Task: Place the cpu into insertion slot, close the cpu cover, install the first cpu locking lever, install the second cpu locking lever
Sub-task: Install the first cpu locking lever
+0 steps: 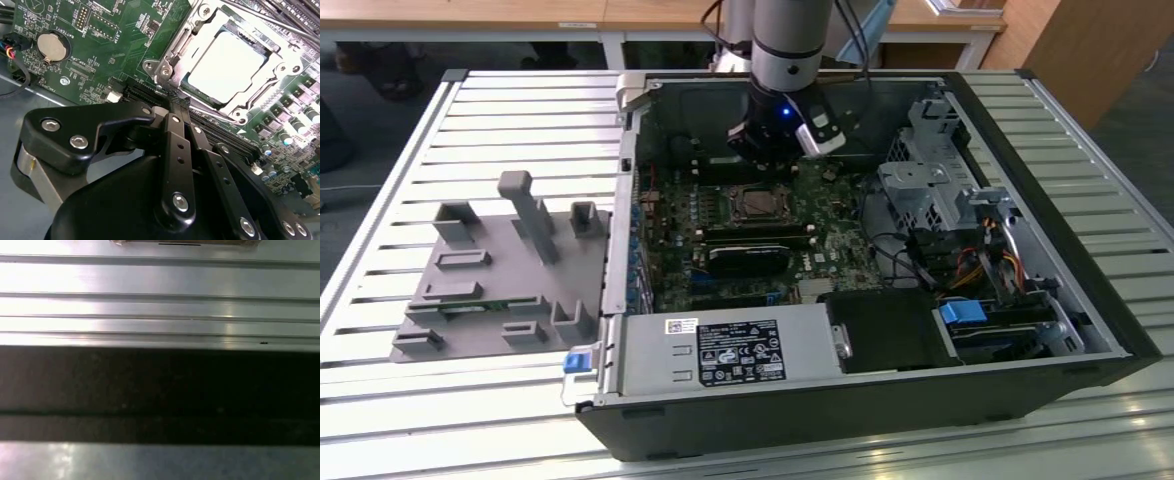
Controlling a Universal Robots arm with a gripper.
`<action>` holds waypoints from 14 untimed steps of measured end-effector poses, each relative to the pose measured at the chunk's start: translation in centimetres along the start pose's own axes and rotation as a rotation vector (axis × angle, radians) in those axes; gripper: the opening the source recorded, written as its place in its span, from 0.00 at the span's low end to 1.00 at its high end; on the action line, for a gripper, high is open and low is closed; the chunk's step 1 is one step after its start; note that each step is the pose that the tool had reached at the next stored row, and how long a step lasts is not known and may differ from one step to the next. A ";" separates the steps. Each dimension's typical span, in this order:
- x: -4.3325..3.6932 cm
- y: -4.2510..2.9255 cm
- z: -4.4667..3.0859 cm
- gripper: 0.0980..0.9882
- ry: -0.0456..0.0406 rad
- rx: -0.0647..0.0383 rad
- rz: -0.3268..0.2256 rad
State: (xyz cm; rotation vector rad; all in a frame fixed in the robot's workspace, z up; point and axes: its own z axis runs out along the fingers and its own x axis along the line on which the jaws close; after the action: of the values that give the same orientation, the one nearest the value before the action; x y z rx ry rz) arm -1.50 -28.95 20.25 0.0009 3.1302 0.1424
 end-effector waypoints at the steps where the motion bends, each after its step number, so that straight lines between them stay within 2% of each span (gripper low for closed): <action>1: 0.00 -0.01 0.06 0.01 0.0000 0.000 0.000; 5: 0.01 -0.03 0.26 0.01 0.0000 0.001 0.000; 14: 0.00 -0.02 0.21 0.01 -0.0001 0.002 0.000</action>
State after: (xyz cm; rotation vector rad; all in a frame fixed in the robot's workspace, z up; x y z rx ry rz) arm -1.50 -28.95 20.03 0.0008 3.1301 0.1398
